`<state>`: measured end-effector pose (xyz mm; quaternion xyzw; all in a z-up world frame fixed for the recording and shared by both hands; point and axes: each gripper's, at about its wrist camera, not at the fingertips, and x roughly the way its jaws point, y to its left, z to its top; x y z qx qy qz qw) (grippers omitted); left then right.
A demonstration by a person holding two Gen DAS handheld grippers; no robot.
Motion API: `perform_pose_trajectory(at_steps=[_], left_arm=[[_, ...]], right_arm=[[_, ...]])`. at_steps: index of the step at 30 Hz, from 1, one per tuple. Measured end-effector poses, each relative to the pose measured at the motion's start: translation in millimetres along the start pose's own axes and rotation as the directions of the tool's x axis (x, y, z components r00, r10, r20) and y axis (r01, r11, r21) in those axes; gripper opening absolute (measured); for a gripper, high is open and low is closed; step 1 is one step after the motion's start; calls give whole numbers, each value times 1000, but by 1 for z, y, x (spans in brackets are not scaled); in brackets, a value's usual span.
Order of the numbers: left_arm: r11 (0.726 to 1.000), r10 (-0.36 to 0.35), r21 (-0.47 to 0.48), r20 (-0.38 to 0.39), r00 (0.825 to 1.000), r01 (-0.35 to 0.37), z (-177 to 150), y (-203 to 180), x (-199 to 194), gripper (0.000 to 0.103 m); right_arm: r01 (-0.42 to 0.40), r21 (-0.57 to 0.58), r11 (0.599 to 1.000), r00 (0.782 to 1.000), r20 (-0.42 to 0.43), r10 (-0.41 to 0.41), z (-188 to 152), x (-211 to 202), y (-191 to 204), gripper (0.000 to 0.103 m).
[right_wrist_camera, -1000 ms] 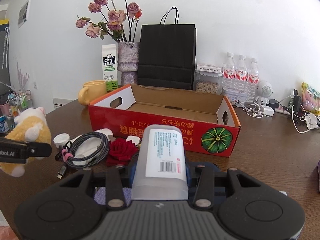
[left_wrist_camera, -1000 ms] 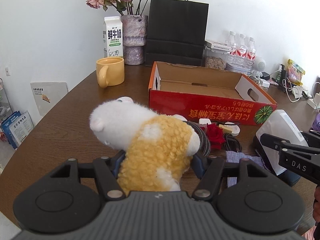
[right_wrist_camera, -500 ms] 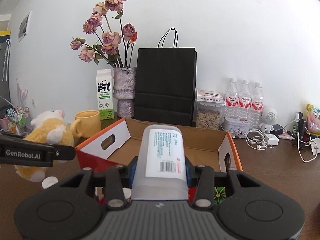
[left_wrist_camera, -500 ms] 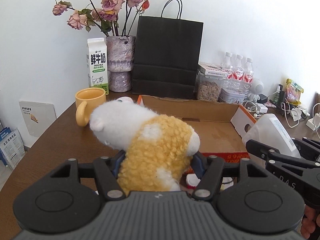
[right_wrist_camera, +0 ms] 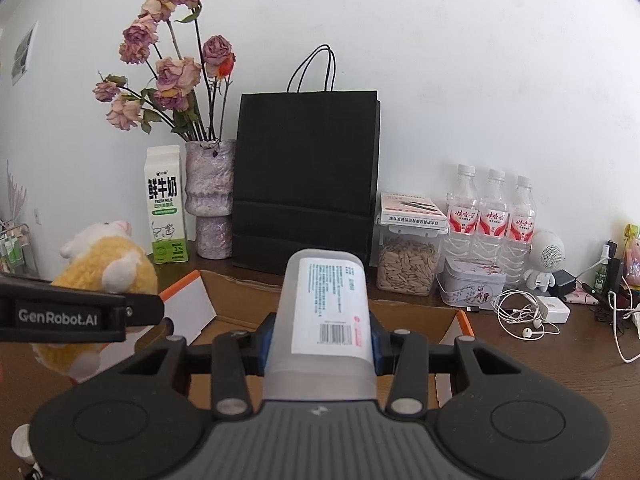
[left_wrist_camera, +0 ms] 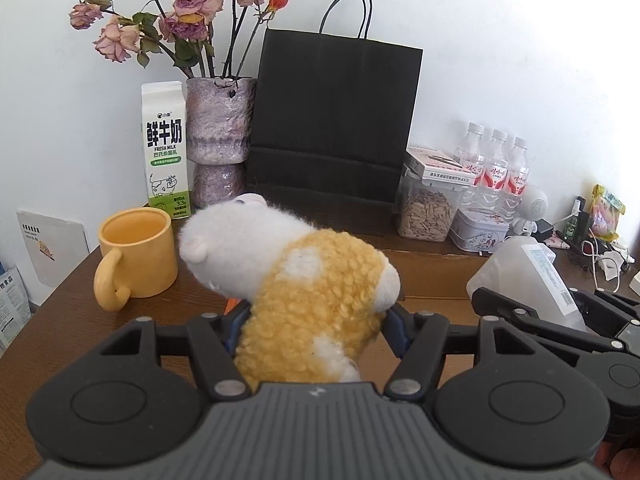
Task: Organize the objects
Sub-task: 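Lower the plush into the red box with the left tool while the right tool drops the bottle in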
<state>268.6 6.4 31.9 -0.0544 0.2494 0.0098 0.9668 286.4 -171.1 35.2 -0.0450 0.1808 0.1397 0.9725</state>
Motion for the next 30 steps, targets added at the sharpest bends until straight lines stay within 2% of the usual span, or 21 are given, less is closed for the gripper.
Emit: perform_pose_trajectory(at_steps=[7, 15, 18, 19, 20, 21, 23, 24, 30], left_arm=[[999, 16, 32, -47, 999, -15, 5, -11, 43, 66], [1000, 13, 28, -118, 993, -10, -4, -5, 67, 66], [1000, 21, 22, -117, 993, -18, -4, -5, 68, 73], [1000, 21, 19, -116, 993, -19, -4, -4, 68, 80], [1000, 22, 13, -112, 993, -20, -4, -4, 67, 96], [1000, 26, 8, -102, 994, -26, -4, -3, 66, 103], [999, 46, 7, -92, 995, -45, -3, -3, 65, 103], [999, 42, 6, -97, 994, -42, -2, -3, 65, 103], [999, 35, -2, -99, 994, -36, 0, -2, 63, 103]], right_arm=[[16, 22, 1000, 999, -51, -15, -7, 33, -14, 42], [31, 17, 999, 991, -133, -29, -23, 54, -17, 42], [38, 16, 999, 988, -152, -35, -25, 57, -17, 42], [44, 16, 999, 987, -156, -41, -25, 57, -17, 42], [50, 15, 999, 986, -157, -48, -25, 57, -17, 46], [54, 10, 998, 985, -165, -52, -25, 58, -17, 52], [58, 6, 998, 984, -167, -56, -25, 58, -16, 90], [59, 1, 998, 985, -164, -58, -26, 57, -15, 97], [55, 0, 999, 984, -170, -54, -25, 57, -14, 102]])
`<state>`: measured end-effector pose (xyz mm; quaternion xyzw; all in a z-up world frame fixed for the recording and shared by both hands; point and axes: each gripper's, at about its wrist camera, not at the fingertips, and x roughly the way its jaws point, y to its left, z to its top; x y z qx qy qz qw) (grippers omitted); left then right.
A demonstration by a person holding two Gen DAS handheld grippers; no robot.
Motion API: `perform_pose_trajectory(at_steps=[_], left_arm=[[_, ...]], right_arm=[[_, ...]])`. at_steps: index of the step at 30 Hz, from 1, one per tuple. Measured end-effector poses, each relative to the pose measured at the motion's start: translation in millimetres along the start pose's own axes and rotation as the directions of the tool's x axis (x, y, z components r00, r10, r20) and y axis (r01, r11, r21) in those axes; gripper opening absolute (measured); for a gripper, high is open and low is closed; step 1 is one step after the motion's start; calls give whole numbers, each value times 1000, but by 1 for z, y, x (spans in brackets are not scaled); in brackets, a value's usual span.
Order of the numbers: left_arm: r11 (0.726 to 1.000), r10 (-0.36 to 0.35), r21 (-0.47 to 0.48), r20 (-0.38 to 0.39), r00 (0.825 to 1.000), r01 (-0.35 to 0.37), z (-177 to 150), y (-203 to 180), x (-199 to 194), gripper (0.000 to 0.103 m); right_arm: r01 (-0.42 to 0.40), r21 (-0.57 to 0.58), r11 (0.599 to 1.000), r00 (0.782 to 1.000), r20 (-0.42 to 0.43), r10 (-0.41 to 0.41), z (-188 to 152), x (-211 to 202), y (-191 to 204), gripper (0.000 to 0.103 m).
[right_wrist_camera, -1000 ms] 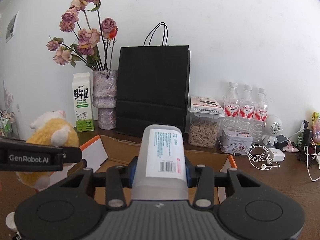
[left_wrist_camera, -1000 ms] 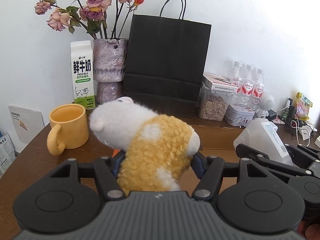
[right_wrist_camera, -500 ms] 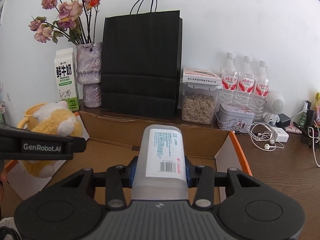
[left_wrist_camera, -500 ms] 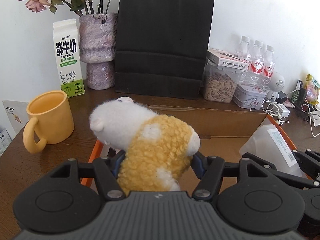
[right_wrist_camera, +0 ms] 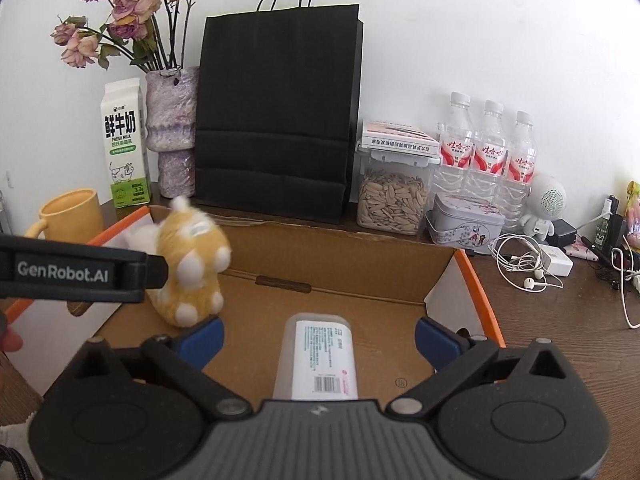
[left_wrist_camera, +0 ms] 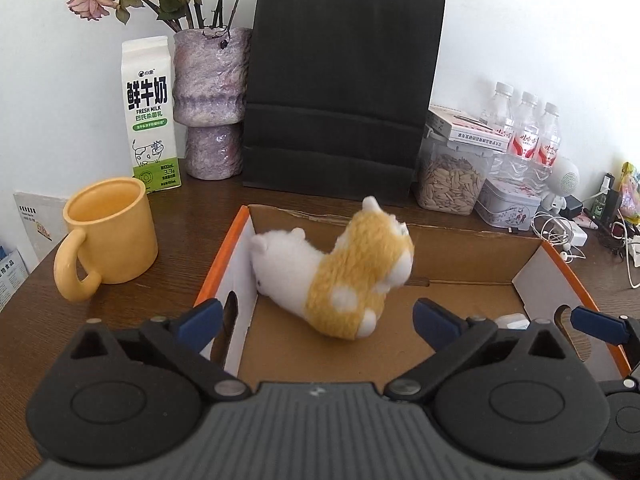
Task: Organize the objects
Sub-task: 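Lower the plush into the red box with the left tool while the right tool drops the bottle in, then open and withdraw both tools from the red box back over the table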
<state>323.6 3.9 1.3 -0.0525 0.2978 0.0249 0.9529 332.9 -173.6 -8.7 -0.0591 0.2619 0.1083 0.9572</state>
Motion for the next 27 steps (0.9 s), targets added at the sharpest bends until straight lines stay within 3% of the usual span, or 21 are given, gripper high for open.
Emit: perform_pose_trajectory(at_steps=[14, 27], left_arm=[[1000, 1, 5, 59, 998, -1, -1, -1, -42, 103], [1000, 16, 16, 82, 997, -17, -15, -2, -110, 103]], right_arm=[[-9, -1, 1000, 997, 73, 9, 8, -37, -2, 103], [-2, -9, 1000, 992, 125, 3, -2, -109, -6, 103]])
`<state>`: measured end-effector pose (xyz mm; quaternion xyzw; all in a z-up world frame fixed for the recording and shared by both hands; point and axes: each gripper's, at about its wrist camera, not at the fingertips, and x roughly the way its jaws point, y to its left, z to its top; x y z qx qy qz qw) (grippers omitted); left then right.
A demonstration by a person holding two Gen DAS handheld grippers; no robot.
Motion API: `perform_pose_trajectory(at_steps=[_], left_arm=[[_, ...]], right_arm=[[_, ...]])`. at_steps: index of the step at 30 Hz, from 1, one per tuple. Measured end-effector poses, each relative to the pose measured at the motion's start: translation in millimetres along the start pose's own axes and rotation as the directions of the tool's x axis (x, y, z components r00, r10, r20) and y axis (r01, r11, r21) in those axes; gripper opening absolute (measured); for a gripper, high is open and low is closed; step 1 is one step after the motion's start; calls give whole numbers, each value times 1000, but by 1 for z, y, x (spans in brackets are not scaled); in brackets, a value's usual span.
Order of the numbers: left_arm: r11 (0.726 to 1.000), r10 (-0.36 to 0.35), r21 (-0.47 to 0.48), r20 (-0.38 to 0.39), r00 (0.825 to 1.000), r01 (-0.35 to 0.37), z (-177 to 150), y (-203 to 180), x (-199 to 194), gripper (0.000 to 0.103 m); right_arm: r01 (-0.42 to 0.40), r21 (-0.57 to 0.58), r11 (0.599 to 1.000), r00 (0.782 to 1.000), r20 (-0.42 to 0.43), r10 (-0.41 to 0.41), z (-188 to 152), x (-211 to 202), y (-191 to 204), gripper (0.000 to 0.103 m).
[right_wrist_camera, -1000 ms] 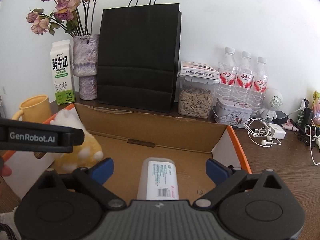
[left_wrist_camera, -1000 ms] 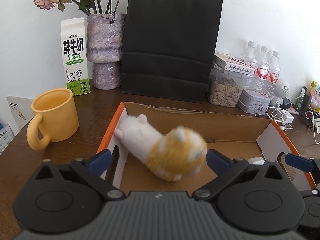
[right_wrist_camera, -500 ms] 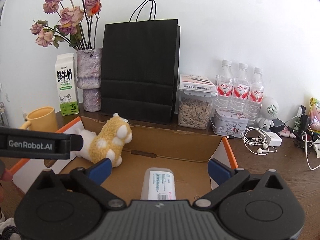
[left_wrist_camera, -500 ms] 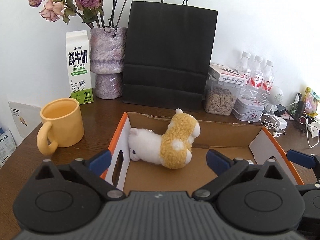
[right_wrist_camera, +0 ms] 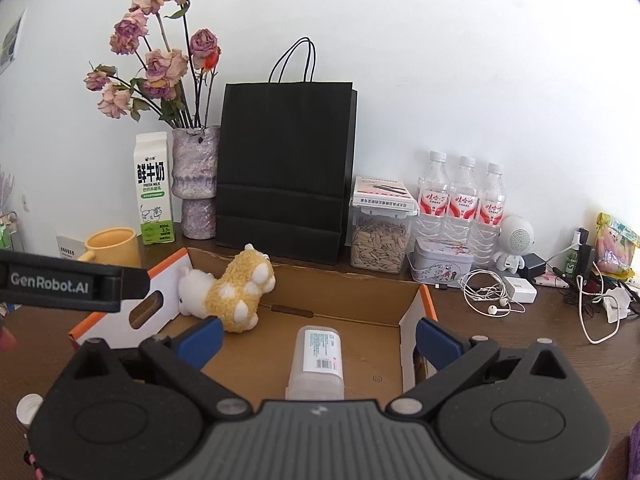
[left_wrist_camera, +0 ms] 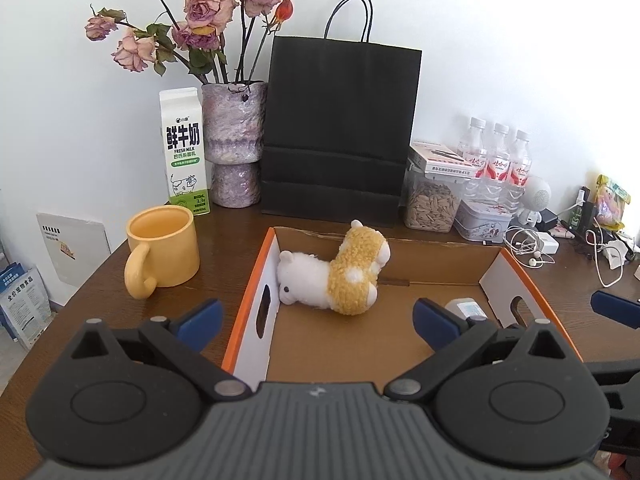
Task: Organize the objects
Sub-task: 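Open and withdraw both tools from the red box back over the table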
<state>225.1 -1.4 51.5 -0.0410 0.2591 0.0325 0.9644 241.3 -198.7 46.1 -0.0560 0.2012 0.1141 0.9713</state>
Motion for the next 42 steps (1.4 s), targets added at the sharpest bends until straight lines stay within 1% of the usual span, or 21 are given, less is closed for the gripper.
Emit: perform_pose_trajectory(at_steps=[7, 17, 25, 30, 36, 42], left_arm=[[1000, 7, -2, -21, 1000, -8, -18, 1, -32, 103], [1000, 21, -1, -65, 998, -21, -51, 3, -66, 103], [1000, 18, -1, -94, 995, -18, -76, -1, -88, 103], [1000, 10, -9, -131, 991, -11, -95, -2, -96, 103], [1000, 5, -8, -159, 987, -6, -111, -7, -101, 103], [1000, 3, -5, -184, 983, -4, -119, -16, -97, 103]], right_arm=[[-2, -5, 1000, 1000, 7, 2, -12, -41, -4, 103], [-14, -22, 1000, 1000, -18, 14, -46, -86, -10, 103], [-32, -72, 997, 999, -26, 30, -70, -121, -21, 103], [-11, -98, 995, 1000, -21, 9, -82, -142, -36, 103], [9, -109, 994, 999, -38, -13, -100, -156, -58, 103], [27, -80, 996, 995, -92, -35, -120, -147, -85, 103]])
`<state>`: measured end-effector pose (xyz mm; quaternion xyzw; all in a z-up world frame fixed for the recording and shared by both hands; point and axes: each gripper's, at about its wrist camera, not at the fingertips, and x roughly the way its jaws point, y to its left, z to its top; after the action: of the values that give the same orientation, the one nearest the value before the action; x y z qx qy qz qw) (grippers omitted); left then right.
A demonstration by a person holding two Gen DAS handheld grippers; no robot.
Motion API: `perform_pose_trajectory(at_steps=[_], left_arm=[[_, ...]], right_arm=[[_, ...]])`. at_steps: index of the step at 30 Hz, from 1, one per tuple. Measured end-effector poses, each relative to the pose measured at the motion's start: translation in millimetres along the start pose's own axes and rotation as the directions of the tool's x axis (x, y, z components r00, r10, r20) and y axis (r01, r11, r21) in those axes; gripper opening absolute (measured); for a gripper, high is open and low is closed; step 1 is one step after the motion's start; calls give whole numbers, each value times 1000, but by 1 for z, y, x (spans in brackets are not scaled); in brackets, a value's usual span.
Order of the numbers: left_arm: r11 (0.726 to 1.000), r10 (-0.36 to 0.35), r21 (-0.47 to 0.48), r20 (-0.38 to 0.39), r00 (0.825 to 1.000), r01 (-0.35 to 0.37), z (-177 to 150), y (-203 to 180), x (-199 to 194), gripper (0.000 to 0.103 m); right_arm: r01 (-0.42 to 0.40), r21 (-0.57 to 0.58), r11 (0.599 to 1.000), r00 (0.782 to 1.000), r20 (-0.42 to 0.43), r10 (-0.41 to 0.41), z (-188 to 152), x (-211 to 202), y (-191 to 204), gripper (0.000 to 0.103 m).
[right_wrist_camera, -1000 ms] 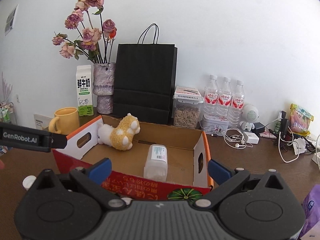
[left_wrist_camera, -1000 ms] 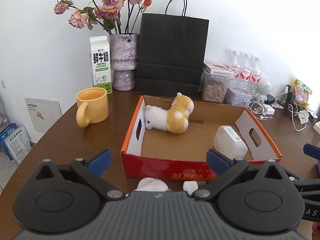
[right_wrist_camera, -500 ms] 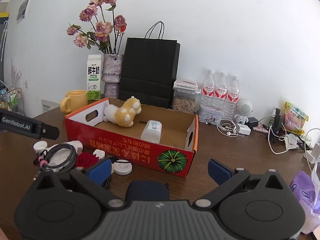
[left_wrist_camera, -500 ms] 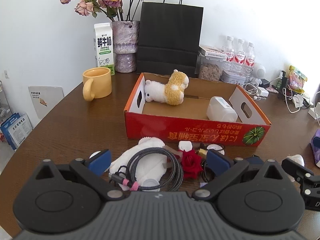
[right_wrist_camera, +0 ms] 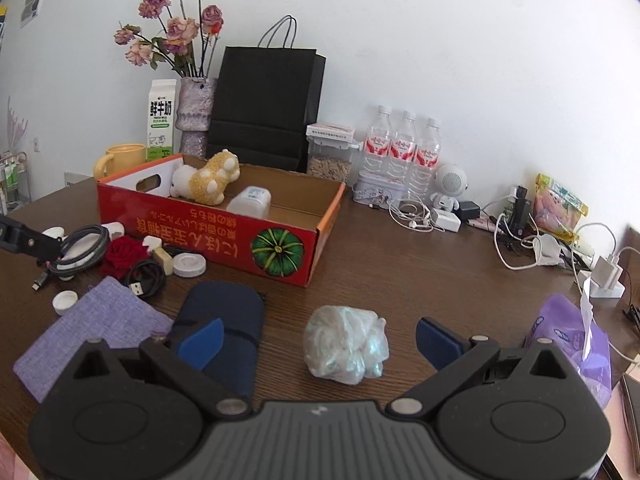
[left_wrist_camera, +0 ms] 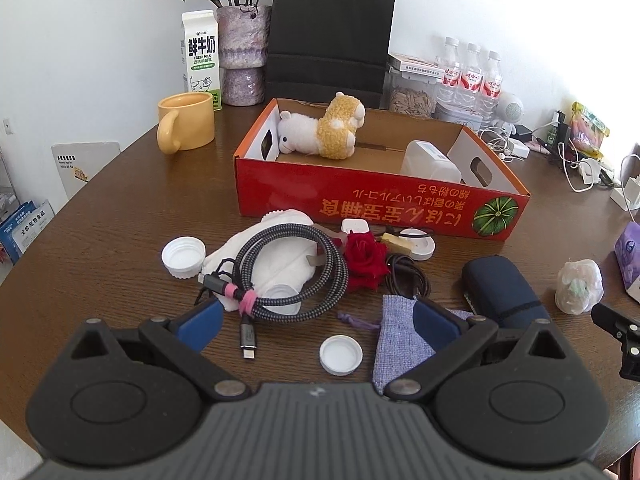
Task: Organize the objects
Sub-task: 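Open and withdraw both tools from the red box back over the table, then grasp the clear plastic bag of white items with the right tool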
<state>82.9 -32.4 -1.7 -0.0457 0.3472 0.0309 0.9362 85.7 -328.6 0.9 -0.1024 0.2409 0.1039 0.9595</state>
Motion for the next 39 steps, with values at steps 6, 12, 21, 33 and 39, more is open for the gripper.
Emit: perform_pose_trajectory(at_steps=[6, 12, 21, 33, 39], left_arm=[[1000, 4, 15, -26, 1000, -4, -4, -12, 7, 103], [1000, 5, 31, -43, 999, -3, -7, -22, 12, 103], [998, -10, 59, -60, 998, 13, -13, -36, 12, 103], [997, -27, 73, -93, 995, 34, -18, -45, 16, 103], [996, -31, 77, -104, 994, 39, -20, -49, 17, 103]], right_arm=[[-27, 80, 996, 999, -20, 28, -9, 19, -22, 103], [-97, 111, 989, 994, -42, 102, -12, 38, -24, 84], [-156, 131, 979, 987, -5, 158, -13, 31, -25, 8], [-135, 90, 987, 991, 31, 133, -8, 26, -22, 89], [-203, 84, 976, 979, 3, 204, 3, 43, -21, 86]])
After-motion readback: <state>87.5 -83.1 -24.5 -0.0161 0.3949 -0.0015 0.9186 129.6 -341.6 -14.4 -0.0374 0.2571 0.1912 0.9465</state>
